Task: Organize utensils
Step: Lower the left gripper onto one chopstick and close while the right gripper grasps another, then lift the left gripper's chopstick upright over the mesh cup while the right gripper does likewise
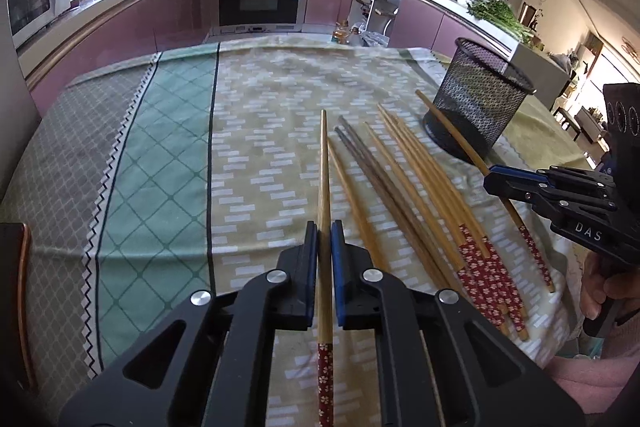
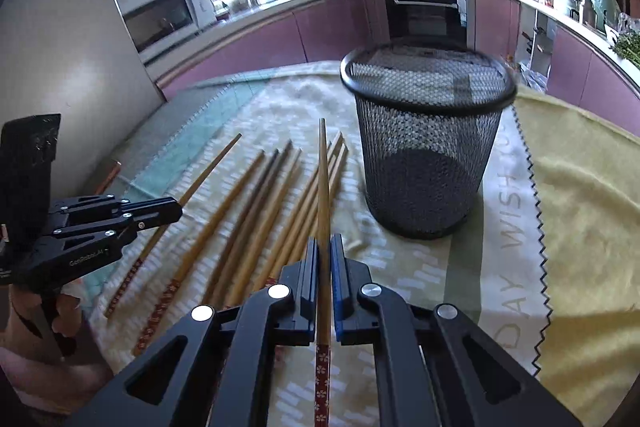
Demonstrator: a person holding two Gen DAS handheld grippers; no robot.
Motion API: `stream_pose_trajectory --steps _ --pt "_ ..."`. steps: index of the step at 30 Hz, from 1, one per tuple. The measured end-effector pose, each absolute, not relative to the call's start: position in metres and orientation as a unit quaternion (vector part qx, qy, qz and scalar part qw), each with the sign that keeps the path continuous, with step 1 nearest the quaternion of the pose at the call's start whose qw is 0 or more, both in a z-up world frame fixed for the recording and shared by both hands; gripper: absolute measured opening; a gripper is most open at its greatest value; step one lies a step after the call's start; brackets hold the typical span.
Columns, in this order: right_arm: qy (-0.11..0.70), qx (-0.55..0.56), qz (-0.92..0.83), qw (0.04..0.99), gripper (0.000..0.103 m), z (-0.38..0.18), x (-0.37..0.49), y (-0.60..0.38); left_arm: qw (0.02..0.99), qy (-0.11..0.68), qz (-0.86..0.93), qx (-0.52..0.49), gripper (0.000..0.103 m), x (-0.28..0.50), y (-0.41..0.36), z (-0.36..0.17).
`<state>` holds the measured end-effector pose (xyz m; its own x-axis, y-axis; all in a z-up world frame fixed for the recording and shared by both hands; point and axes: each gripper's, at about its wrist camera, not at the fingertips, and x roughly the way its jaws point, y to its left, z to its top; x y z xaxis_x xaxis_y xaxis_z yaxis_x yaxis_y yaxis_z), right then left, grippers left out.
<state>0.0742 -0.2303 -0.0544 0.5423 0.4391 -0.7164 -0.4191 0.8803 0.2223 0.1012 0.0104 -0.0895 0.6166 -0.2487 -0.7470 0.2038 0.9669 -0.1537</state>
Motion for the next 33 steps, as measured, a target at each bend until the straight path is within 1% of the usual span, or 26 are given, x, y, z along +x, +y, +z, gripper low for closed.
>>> stream_pose_trajectory --steps 19,24,33 --pt "0.295 0.046 0.269 0.916 0.005 0.022 0.05 -0.264 0.913 0.316 -0.248 -0.067 0.008 0.058 -0.001 0.02" --pt "0.268 0.05 0.27 0.923 0.005 0.04 0.055 -0.274 0.918 0.287 -0.264 -0.074 0.008 0.066 -0.01 0.043" --pt "0.226 0.043 0.268 0.936 0.005 0.077 0.07 -0.289 0.925 0.237 -0.286 -0.08 0.008 0.104 -0.04 0.086"
